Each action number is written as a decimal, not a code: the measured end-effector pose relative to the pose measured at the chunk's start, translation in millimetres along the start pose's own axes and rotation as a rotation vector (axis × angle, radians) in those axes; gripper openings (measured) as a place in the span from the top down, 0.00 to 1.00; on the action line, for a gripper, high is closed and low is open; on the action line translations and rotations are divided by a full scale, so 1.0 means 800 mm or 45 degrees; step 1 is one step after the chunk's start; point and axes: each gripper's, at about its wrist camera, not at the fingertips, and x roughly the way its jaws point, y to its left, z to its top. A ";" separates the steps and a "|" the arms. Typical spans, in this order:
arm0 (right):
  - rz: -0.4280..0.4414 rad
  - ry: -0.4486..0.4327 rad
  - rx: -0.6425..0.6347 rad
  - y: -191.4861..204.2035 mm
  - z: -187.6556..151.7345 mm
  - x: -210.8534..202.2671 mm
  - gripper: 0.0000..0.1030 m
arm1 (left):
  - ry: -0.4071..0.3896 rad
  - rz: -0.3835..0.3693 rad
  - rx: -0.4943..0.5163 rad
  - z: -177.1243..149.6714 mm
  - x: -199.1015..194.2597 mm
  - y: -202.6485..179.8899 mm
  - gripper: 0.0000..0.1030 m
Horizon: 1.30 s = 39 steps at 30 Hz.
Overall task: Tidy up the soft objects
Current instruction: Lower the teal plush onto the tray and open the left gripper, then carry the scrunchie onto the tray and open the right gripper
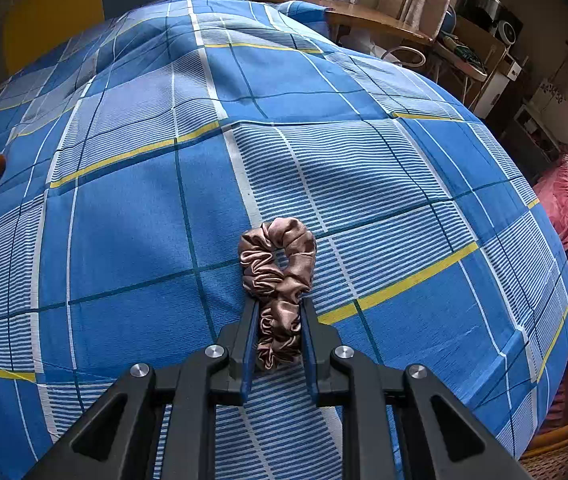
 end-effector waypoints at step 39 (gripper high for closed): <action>0.844 -0.274 -0.923 0.396 -0.188 -0.280 0.86 | -0.052 0.091 -0.150 -0.068 -0.089 0.052 0.01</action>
